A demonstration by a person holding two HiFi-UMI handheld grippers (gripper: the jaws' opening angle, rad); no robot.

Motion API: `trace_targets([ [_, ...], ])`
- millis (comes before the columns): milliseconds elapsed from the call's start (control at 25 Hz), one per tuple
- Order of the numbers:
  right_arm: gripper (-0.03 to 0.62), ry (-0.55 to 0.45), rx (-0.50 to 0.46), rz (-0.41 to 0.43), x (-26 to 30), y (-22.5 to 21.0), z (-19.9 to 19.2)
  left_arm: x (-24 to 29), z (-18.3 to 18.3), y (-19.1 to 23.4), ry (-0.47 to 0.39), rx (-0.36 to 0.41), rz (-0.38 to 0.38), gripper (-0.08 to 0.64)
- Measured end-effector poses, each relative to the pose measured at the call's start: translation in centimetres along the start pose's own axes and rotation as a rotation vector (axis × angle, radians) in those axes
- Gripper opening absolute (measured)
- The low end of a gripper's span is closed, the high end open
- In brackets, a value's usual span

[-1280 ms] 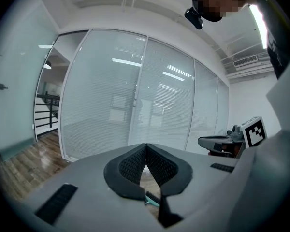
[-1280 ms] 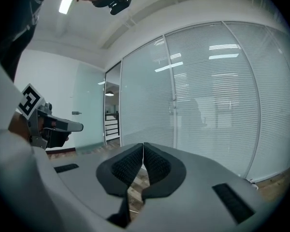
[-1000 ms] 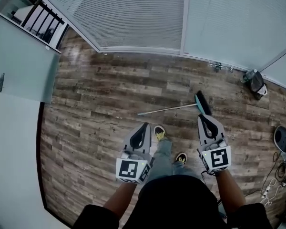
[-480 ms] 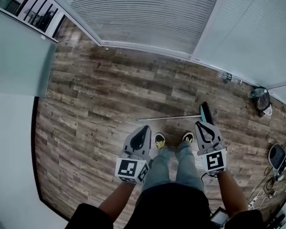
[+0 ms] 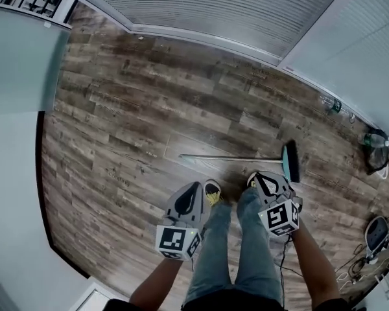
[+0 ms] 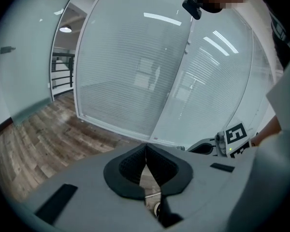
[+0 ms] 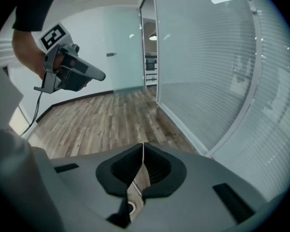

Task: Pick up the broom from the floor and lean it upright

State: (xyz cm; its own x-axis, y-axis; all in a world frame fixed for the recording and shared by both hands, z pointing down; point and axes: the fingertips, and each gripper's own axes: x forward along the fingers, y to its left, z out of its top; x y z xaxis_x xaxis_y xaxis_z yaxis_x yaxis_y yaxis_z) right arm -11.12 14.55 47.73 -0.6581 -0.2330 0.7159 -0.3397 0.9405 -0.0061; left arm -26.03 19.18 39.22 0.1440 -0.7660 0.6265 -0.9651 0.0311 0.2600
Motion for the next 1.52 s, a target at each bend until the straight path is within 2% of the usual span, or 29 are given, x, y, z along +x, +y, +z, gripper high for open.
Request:
trace_targets([
  [320, 0.023, 0.161, -0.09, 0.154, 16.2, 3.6, -15.2, 11.6, -16.7, 6.8, 0.095, -0.071, 0.069, 0.023],
  [560, 0.024, 0.233, -0.094, 0.195, 23.7, 5.7, -24.7, 18.2, -27.9, 11.0, 0.158, -0.121, 0.096, 0.023],
  [760, 0.025, 0.278, -0.097, 0.217, 28.8, 7.3, -31.1, 22.3, -35.2, 13.5, 0.18, -0.121, 0.096, 0.023],
  [1080, 0.033, 0.332, -0.157, 0.242, 37.0, 9.1, -39.1, 27.6, -43.9, 17.5, 0.192, -0.143, 0.092, 0.025],
  [1120, 0.047, 0.344, -0.17, 0.25, 37.9, 9.4, -39.9, 28.1, -44.8, 18.1, 0.194, -0.151, 0.092, 0.025],
  [1200, 0.115, 0.372, -0.196, 0.263, 39.4, 9.8, -41.4, 28.9, -46.4, 19.2, 0.196, -0.187, 0.099, 0.025],
  [1320, 0.118, 0.396, -0.253, 0.265, 41.1, 10.2, -43.0, 29.5, -48.0, 20.3, 0.202, -0.221, 0.116, 0.025],
  [1520, 0.118, 0.443, -0.327, 0.265, 42.9, 10.4, -44.8, 30.4, -49.2, 20.9, 0.202, -0.22, 0.122, 0.026],
])
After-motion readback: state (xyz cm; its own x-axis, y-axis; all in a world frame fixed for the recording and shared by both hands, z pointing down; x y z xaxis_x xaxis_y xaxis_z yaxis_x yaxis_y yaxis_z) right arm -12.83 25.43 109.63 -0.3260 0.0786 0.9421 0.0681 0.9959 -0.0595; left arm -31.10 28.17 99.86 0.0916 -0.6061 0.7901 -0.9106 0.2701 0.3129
